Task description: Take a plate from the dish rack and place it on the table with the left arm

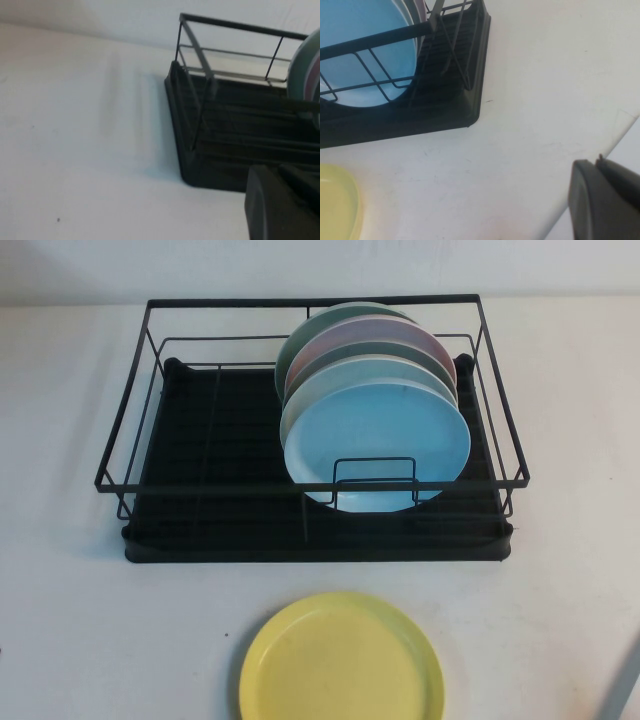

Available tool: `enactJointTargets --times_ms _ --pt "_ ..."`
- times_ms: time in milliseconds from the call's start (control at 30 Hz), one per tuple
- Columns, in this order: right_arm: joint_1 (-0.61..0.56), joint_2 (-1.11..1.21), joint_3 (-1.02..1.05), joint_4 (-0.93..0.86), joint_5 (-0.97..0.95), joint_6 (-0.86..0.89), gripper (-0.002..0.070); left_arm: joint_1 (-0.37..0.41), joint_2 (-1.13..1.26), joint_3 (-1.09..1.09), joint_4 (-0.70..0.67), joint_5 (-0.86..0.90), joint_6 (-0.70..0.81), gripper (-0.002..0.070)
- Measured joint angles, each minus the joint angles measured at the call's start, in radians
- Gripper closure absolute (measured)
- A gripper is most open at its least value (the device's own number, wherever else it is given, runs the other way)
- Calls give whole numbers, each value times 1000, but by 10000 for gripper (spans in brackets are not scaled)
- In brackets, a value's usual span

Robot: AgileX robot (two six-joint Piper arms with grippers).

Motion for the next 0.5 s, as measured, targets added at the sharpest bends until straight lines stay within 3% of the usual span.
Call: enactJointTargets --times_ms 267,500 --pt "0 0 0 0 0 0 694 72 -154 55 -18 223 -11 676" --pt "0 0 0 0 0 0 694 72 -154 55 -26 238 -11 676"
